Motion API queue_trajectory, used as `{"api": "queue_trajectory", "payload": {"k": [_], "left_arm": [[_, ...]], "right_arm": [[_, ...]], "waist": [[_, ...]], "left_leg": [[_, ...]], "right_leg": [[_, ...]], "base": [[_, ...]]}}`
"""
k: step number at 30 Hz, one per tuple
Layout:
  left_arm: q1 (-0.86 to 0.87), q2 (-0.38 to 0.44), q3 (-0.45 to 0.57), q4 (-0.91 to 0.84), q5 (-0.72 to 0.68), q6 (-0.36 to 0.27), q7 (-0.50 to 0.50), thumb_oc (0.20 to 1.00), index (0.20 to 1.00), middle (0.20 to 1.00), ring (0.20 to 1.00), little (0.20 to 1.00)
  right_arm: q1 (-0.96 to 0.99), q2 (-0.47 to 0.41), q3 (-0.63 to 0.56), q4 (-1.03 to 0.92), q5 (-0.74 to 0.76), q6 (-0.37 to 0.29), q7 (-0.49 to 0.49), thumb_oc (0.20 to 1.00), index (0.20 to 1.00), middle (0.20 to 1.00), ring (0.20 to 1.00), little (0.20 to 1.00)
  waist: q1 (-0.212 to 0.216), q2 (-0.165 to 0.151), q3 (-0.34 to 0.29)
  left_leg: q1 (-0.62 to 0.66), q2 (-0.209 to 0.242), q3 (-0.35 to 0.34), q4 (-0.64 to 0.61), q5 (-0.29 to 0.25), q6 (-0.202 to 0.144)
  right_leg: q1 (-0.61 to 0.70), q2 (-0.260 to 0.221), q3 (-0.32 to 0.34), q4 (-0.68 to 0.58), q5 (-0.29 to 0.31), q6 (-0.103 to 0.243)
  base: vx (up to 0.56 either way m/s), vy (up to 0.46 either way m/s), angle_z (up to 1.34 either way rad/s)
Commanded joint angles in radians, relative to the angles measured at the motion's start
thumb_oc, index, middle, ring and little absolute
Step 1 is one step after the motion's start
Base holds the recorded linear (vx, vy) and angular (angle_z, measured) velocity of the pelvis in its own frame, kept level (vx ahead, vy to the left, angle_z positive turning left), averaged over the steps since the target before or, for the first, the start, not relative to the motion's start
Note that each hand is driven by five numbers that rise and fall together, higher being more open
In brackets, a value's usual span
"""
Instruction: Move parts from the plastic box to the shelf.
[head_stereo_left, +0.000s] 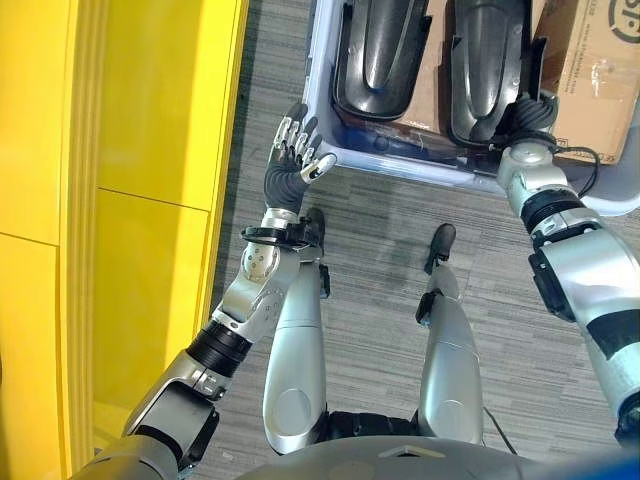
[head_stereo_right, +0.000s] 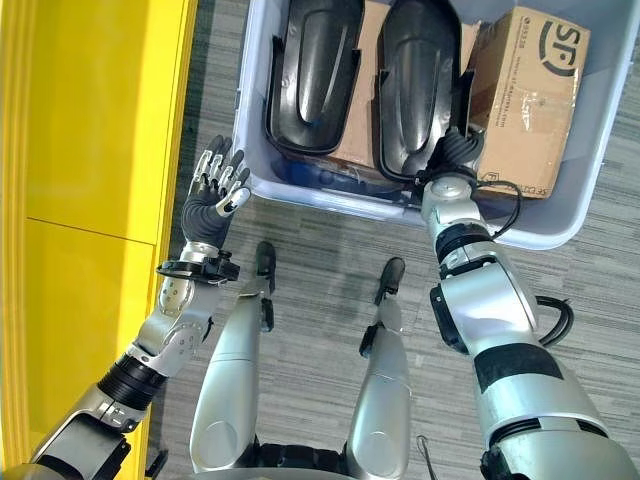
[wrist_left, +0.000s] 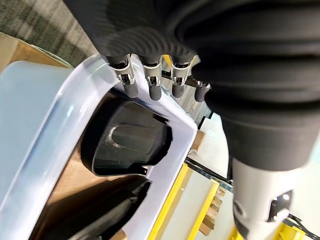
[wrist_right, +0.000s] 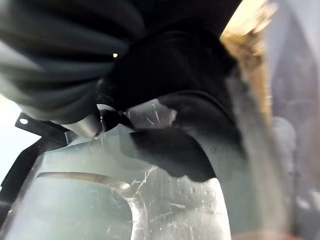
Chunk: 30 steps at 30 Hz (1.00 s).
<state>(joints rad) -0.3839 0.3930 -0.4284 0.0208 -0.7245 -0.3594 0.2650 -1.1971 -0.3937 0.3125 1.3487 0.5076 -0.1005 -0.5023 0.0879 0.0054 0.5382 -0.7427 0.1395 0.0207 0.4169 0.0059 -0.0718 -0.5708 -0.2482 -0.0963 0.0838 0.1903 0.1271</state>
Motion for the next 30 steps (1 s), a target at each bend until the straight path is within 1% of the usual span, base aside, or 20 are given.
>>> {"api": "queue_trajectory", "payload": {"k": [1, 2, 3, 4, 5, 6, 7, 8, 11, 13, 20, 26, 28, 30], "left_arm": [[0.037, 0.011, -0.006, -0.112, -0.004, -0.040, -0.034, 1.000, 1.000, 1.000, 1.000, 1.000], [0.041, 0.010, -0.001, -0.110, -0.006, -0.038, -0.037, 1.000, 1.000, 1.000, 1.000, 1.000], [0.055, 0.010, 0.011, -0.104, -0.010, -0.034, -0.043, 1.000, 1.000, 1.000, 1.000, 1.000], [0.062, 0.012, 0.016, -0.103, -0.010, -0.032, -0.046, 1.000, 1.000, 1.000, 1.000, 1.000], [0.063, 0.012, 0.015, -0.103, -0.010, -0.032, -0.046, 1.000, 1.000, 1.000, 1.000, 1.000], [0.080, 0.015, 0.029, -0.103, -0.015, -0.026, -0.051, 1.000, 1.000, 1.000, 1.000, 1.000], [0.088, 0.016, 0.032, -0.106, -0.017, -0.024, -0.055, 1.000, 1.000, 1.000, 1.000, 1.000], [0.089, 0.016, 0.032, -0.106, -0.017, -0.024, -0.055, 1.000, 1.000, 1.000, 1.000, 1.000], [0.126, 0.024, 0.060, -0.110, -0.023, -0.012, -0.068, 1.000, 1.000, 1.000, 1.000, 1.000], [0.135, 0.027, 0.067, -0.110, -0.022, -0.007, -0.073, 1.000, 1.000, 1.000, 1.000, 1.000], [0.170, 0.027, 0.087, -0.108, -0.024, 0.015, -0.091, 1.000, 1.000, 1.000, 1.000, 1.000], [0.202, 0.029, 0.102, -0.110, -0.018, 0.026, -0.108, 1.000, 1.000, 1.000, 1.000, 1.000], [0.218, 0.031, 0.111, -0.115, -0.015, 0.030, -0.118, 1.000, 1.000, 1.000, 1.000, 1.000], [0.246, 0.035, 0.130, -0.114, -0.010, 0.040, -0.137, 1.000, 1.000, 1.000, 1.000, 1.000]], "right_arm": [[0.050, -0.029, -0.022, -0.113, 0.055, -0.067, 0.012, 0.200, 0.200, 0.200, 0.200, 0.200], [0.066, -0.023, -0.028, -0.144, 0.070, -0.081, 0.016, 0.200, 0.200, 0.200, 0.200, 0.200], [0.113, -0.014, -0.040, -0.228, 0.099, -0.109, 0.026, 0.200, 0.200, 0.200, 0.200, 0.200], [0.139, -0.012, -0.043, -0.272, 0.104, -0.120, 0.029, 0.200, 0.200, 0.200, 0.200, 0.200], [0.141, -0.012, -0.044, -0.274, 0.103, -0.119, 0.028, 0.200, 0.200, 0.200, 0.200, 0.200], [0.195, -0.001, -0.053, -0.362, 0.119, -0.140, 0.035, 0.200, 0.200, 0.200, 0.200, 0.200], [0.224, 0.002, -0.057, -0.407, 0.121, -0.148, 0.036, 0.200, 0.200, 0.200, 0.200, 0.200], [0.226, 0.003, -0.058, -0.409, 0.120, -0.147, 0.035, 0.200, 0.200, 0.200, 0.200, 0.200], [0.357, 0.021, -0.089, -0.606, 0.139, -0.178, 0.055, 0.200, 0.200, 0.200, 0.200, 0.200], [0.413, 0.029, -0.101, -0.687, 0.159, -0.195, 0.069, 0.200, 0.200, 0.200, 0.200, 0.200], [0.572, 0.067, -0.135, -0.910, 0.188, -0.217, 0.109, 0.200, 0.200, 0.200, 0.200, 0.200], [0.681, 0.083, -0.144, -1.026, 0.196, -0.221, 0.143, 0.200, 0.200, 0.200, 0.200, 0.200], [0.732, 0.085, -0.148, -1.078, 0.193, -0.222, 0.158, 0.200, 0.200, 0.200, 0.200, 0.200], [0.813, 0.094, -0.156, -1.128, 0.199, -0.220, 0.193, 0.200, 0.200, 0.200, 0.200, 0.200]], "waist": [[0.023, 0.019, -0.018], [0.019, 0.015, -0.018], [0.011, 0.005, -0.018], [0.007, 0.000, -0.018], [0.007, -0.001, -0.018], [-0.001, -0.009, -0.023], [-0.006, -0.012, -0.027], [-0.006, -0.013, -0.028], [-0.019, -0.023, -0.047], [-0.024, -0.028, -0.056], [-0.039, -0.036, -0.091], [-0.049, -0.043, -0.120], [-0.054, -0.046, -0.136], [-0.062, -0.048, -0.167]], "left_leg": [[0.081, 0.011, -0.057, -0.131, -0.002, -0.019], [0.087, 0.014, -0.056, -0.133, -0.002, -0.019], [0.100, 0.019, -0.054, -0.138, 0.000, -0.022], [0.107, 0.021, -0.055, -0.140, 0.001, -0.023], [0.109, 0.021, -0.056, -0.141, 0.001, -0.023], [0.118, 0.024, -0.058, -0.144, 0.003, -0.025], [0.123, 0.026, -0.057, -0.145, 0.003, -0.026], [0.124, 0.025, -0.057, -0.146, 0.003, -0.026], [0.158, 0.033, -0.060, -0.162, 0.006, -0.029], [0.173, 0.035, -0.060, -0.168, 0.006, -0.030], [0.223, 0.040, -0.063, -0.176, 0.002, -0.031], [0.266, 0.041, -0.067, -0.195, 0.005, -0.032], [0.289, 0.043, -0.069, -0.205, 0.007, -0.032], [0.324, 0.044, -0.073, -0.226, 0.013, -0.031]], "right_leg": [[0.003, -0.058, 0.021, 0.181, -0.152, 0.041], [0.008, -0.056, 0.022, 0.178, -0.151, 0.041], [0.019, -0.052, 0.021, 0.175, -0.152, 0.040], [0.026, -0.051, 0.019, 0.174, -0.152, 0.040], [0.027, -0.051, 0.019, 0.174, -0.152, 0.040], [0.038, -0.050, 0.017, 0.173, -0.153, 0.038], [0.042, -0.049, 0.017, 0.174, -0.154, 0.038], [0.043, -0.049, 0.017, 0.174, -0.154, 0.038], [0.079, -0.049, 0.009, 0.166, -0.156, 0.037], [0.096, -0.049, 0.007, 0.163, -0.158, 0.037], [0.151, -0.052, 0.003, 0.161, -0.168, 0.038], [0.201, -0.054, -0.005, 0.143, -0.168, 0.042], [0.223, -0.056, -0.008, 0.135, -0.168, 0.044], [0.264, -0.061, -0.015, 0.119, -0.170, 0.047]], "base": [[0.00, 0.000, 0.00], [0.00, 0.000, 0.00], [-0.02, -0.034, 0.02], [-0.01, -0.032, 0.01], [0.00, -0.032, 0.00], [0.00, -0.022, -0.05], [0.00, 0.000, 0.00], [0.00, 0.000, 0.00], [0.00, 0.000, 0.00], [0.02, -0.014, -0.01], [0.01, -0.006, 0.01], [0.03, -0.019, 0.02], [0.06, -0.021, 0.01], [0.09, -0.029, 0.07]]}}
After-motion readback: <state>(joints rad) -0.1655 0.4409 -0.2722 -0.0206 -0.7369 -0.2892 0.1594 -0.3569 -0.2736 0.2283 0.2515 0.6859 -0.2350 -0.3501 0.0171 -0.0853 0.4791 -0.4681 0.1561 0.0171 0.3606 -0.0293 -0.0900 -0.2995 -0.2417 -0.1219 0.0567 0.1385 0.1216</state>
